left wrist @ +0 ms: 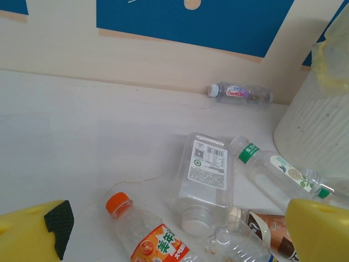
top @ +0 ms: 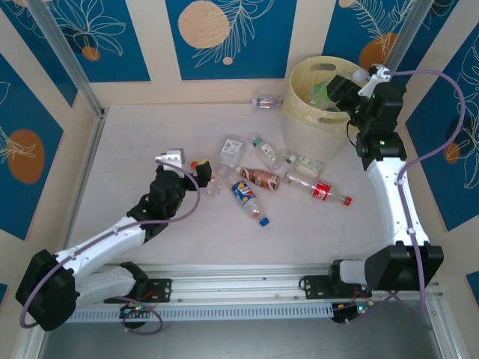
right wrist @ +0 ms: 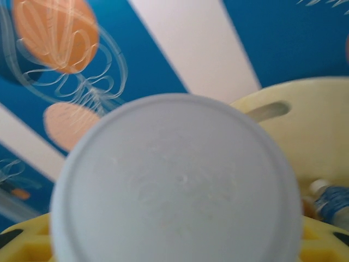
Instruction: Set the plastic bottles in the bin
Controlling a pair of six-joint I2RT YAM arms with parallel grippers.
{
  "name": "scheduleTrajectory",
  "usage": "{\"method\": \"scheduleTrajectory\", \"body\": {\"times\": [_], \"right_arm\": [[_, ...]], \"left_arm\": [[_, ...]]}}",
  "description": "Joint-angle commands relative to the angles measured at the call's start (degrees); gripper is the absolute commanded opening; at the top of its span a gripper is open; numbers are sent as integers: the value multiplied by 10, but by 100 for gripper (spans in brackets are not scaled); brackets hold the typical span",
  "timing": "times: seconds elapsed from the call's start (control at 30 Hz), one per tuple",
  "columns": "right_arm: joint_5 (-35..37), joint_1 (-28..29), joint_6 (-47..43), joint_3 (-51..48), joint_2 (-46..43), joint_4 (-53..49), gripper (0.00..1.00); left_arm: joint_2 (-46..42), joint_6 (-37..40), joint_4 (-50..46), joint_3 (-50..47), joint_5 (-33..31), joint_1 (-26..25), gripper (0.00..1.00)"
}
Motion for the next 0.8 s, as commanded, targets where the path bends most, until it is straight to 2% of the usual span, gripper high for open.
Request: {"method": "scheduleTrajectory", "body": {"times": [0.0,0.2,0.47,0.77], "right_arm": [[93,-9,-71,73,46,-10,45],[160,-10,-151,175,123,-126,46],[232,-11,-211,295,209,-299,49],[297,-5,-239,353,265,-376,52]], "left_arm": [[-20,-15,-3,-14,1,10,100],[-48,-38,-1,-44,-5,24,100],[-77,-58,-24,-60,2,43,100],[-79,-74,-25,-66,12,52,100]]}}
